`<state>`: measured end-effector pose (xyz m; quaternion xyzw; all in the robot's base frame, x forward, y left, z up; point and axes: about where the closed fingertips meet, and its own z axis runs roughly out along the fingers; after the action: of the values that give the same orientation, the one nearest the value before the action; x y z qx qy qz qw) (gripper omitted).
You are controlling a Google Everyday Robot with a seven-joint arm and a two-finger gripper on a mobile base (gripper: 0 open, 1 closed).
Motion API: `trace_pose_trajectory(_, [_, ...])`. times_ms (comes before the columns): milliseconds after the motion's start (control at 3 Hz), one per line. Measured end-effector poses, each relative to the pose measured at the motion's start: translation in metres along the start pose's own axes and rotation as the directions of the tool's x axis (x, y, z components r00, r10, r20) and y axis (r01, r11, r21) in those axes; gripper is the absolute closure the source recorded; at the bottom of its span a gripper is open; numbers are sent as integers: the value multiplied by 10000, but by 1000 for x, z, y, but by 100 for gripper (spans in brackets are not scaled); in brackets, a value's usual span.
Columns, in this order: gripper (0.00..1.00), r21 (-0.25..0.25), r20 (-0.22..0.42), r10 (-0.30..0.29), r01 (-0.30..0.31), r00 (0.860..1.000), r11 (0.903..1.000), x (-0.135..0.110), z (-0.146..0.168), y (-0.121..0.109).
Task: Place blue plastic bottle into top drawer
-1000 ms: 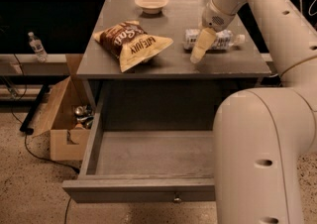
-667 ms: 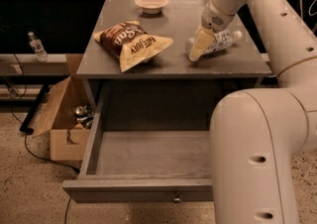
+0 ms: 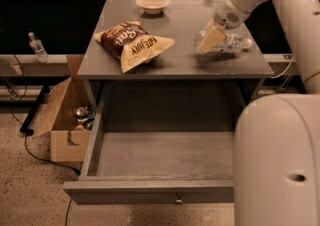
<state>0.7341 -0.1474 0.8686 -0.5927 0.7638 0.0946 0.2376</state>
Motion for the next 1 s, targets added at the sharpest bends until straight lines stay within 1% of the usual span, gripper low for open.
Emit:
trace_pose_trajectory(333, [94,307,681,-115,94,9976,9995,6,-36,22])
trace_pose_trajectory(667, [100,703,1135,-226,146,9933,9974,12,-71,56])
trace_pose_trajectory(1000, [100,204,1414,-164,137,9898,9997,23,-66,103])
